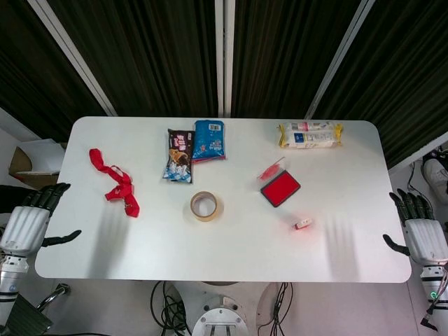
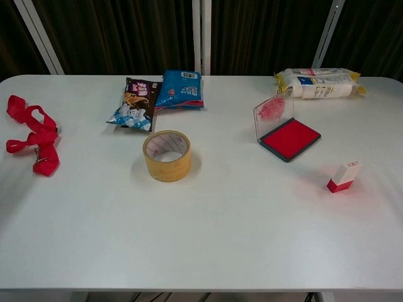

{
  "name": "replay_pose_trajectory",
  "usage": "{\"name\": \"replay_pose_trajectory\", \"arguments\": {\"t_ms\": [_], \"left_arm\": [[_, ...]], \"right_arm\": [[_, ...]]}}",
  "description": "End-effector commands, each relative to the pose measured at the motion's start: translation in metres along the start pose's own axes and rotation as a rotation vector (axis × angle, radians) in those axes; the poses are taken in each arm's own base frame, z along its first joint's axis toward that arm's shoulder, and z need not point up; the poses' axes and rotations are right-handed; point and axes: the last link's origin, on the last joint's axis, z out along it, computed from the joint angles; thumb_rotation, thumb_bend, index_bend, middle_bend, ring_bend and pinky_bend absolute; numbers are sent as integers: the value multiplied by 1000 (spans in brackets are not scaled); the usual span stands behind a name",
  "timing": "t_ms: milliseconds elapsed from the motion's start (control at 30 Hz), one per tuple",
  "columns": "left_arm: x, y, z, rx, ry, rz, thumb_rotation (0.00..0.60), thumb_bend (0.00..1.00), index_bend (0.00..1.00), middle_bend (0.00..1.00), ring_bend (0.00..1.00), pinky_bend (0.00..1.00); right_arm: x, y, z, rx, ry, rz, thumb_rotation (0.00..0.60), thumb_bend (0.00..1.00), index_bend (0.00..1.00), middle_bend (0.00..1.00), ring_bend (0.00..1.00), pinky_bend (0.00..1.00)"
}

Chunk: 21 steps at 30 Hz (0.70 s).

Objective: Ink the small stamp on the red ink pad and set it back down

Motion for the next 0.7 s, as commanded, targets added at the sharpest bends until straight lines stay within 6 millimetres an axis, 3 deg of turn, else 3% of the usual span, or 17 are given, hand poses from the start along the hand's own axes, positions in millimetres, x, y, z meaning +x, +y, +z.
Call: {"name": "replay_pose_trajectory", "arguments": {"t_ms": [33, 300, 700], "left_arm": [[-1, 0, -1, 0, -2, -2, 435, 55, 110, 132, 140, 243], [-1, 3, 0, -10, -5, 0, 430, 55, 110, 131, 140, 243], [-12, 2, -1, 1, -38, -21, 435, 55, 110, 132, 140, 245]], "right_arm": [[-1, -2, 1, 5, -3, -2, 600, 132, 0, 0, 0, 0], [-1, -10, 7, 18, -76, -94, 600, 134, 0, 0, 0, 0], [-29, -89, 44, 284, -124, -293, 600, 138, 0, 0, 7, 25]]}}
